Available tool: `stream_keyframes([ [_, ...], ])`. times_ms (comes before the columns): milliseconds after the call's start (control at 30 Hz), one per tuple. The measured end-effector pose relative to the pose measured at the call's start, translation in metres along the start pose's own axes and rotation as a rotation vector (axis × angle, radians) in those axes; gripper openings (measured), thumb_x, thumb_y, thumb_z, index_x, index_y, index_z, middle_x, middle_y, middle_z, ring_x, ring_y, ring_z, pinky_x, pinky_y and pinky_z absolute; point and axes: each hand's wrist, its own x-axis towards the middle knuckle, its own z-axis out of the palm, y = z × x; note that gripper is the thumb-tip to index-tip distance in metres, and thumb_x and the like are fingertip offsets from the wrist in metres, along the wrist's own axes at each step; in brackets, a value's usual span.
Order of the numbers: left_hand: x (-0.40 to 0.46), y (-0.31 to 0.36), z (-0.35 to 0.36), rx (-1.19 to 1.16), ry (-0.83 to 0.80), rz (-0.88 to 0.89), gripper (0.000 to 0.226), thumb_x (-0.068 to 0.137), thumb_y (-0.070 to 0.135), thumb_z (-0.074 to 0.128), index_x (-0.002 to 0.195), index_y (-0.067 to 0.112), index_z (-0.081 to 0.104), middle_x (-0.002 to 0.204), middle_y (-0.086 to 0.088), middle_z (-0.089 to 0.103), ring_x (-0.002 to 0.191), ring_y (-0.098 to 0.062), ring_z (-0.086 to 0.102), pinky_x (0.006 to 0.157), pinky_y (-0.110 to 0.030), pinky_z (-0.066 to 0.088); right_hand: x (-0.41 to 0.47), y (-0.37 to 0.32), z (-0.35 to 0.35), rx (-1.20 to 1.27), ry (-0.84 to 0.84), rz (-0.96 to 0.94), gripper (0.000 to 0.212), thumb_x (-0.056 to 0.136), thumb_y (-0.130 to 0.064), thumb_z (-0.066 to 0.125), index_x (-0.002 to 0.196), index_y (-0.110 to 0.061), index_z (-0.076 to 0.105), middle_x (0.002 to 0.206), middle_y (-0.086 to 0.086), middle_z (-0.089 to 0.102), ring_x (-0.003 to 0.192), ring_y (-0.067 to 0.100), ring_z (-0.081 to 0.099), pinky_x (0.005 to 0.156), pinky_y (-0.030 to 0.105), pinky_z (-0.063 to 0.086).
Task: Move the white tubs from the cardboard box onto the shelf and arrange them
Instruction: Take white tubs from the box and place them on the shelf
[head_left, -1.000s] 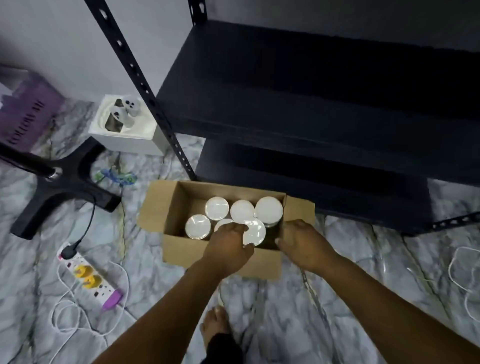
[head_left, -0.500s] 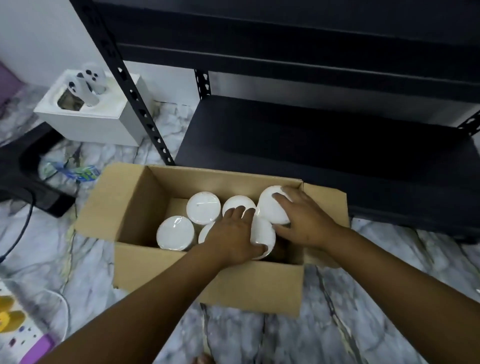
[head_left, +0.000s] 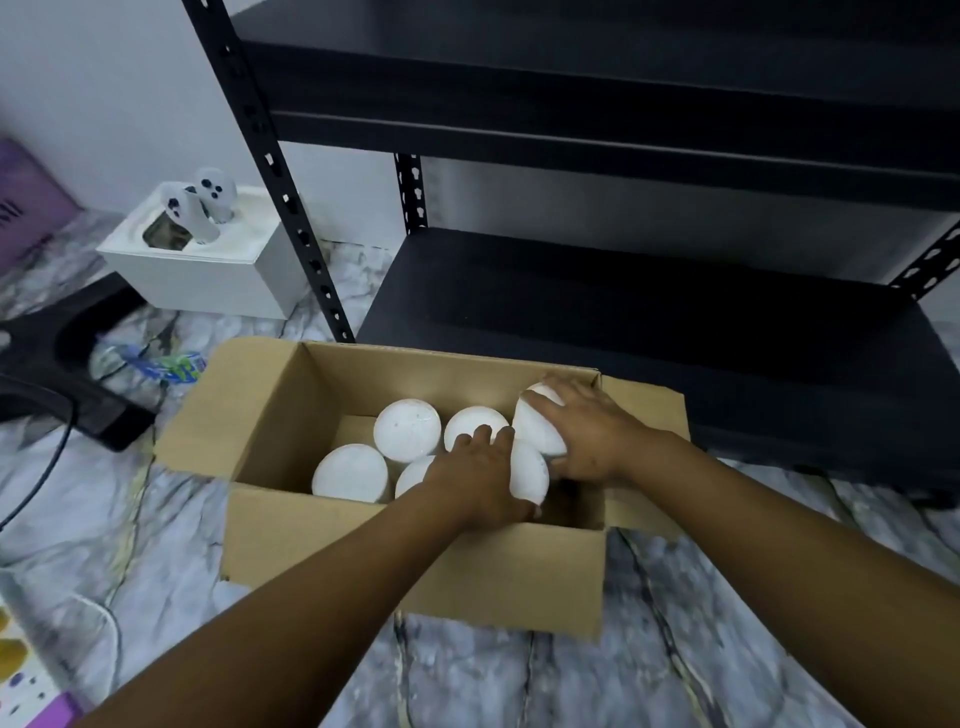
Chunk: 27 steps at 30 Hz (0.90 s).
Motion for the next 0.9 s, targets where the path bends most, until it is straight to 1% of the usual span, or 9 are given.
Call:
stream_keyframes([
  [100,0.003,0.007,0.001,-0.018,0.001,0.001,0.098,0.078,0.063,0.060,0.150,0.017,0.010,0.154,-0.009,0.023,0.138,-0.032,0.028,0.110,-0.049,0.032,0.003,0.000,-0.003,-0.017,-0.009,-0.007,0.099,0.075,-0.050,0.069,0.150,-0.032,0.006,0.158,0.006,0.005,0.145,0.028,0.007,0.118,0.041,0.014],
  [267,0.009,0.015,0.009,-0.028,0.013,-0.045,0.102,0.078,0.062,0.061,0.149,0.014,0.007,0.155,-0.011,0.018,0.140,-0.035,0.023,0.111,-0.051,0.031,0.011,-0.001,-0.003,-0.093,-0.002,-0.011,0.099,0.075,-0.046,0.070,0.150,-0.032,0.007,0.155,0.007,0.007,0.141,0.029,0.011,0.115,0.042,0.017],
  [400,0.015,0.013,0.010,-0.040,0.011,-0.051,0.102,0.078,0.058,0.064,0.149,0.012,0.008,0.155,-0.011,0.019,0.140,-0.035,0.024,0.112,-0.049,0.030,0.014,-0.001,-0.004,-0.081,-0.015,-0.006,0.097,0.075,-0.047,0.070,0.150,-0.028,0.011,0.155,0.007,0.007,0.141,0.030,0.011,0.116,0.043,0.017],
  [533,0.013,0.002,0.003,-0.076,0.037,-0.026,0.099,0.076,0.057,0.066,0.147,0.010,0.015,0.150,-0.010,0.026,0.136,-0.031,0.029,0.111,-0.043,0.030,0.013,-0.001,-0.003,-0.110,-0.013,-0.022,0.094,0.075,-0.041,0.071,0.148,-0.026,0.014,0.153,0.010,0.009,0.138,0.031,0.014,0.114,0.044,0.020],
  [633,0.008,-0.007,0.000,-0.087,0.086,-0.019,0.095,0.074,0.058,0.067,0.145,0.013,0.021,0.148,-0.008,0.030,0.132,-0.028,0.033,0.108,-0.040,0.033,0.012,-0.002,-0.003,-0.109,-0.002,-0.030,0.095,0.074,-0.047,0.070,0.148,-0.025,0.015,0.151,0.010,0.010,0.137,0.031,0.016,0.113,0.044,0.021],
  [700,0.004,-0.014,-0.003,-0.111,0.124,-0.033,0.096,0.073,0.059,0.069,0.144,0.016,0.021,0.148,-0.007,0.030,0.131,-0.027,0.034,0.106,-0.040,0.035,0.011,-0.003,-0.004,-0.099,-0.002,-0.028,0.099,0.071,-0.052,0.072,0.147,-0.024,0.015,0.150,0.010,0.012,0.136,0.031,0.017,0.111,0.044,0.022],
  [800,-0.002,-0.028,-0.009,-0.121,0.160,-0.056,0.100,0.073,0.058,0.069,0.148,0.018,0.016,0.152,-0.006,0.024,0.137,-0.029,0.029,0.109,-0.041,0.032,0.009,-0.008,-0.006,-0.073,-0.007,-0.013,0.104,0.066,-0.050,0.077,0.146,-0.023,0.017,0.148,0.008,0.013,0.134,0.030,0.018,0.109,0.043,0.026],
  [900,-0.007,-0.044,-0.014,-0.130,0.180,-0.096,0.102,0.073,0.056,0.070,0.150,0.018,0.014,0.153,-0.006,0.022,0.139,-0.028,0.024,0.111,-0.041,0.028,0.008,-0.011,-0.008,-0.047,-0.027,0.015,0.105,0.066,-0.048,0.078,0.146,-0.021,0.016,0.149,0.008,0.012,0.135,0.030,0.019,0.110,0.043,0.027],
])
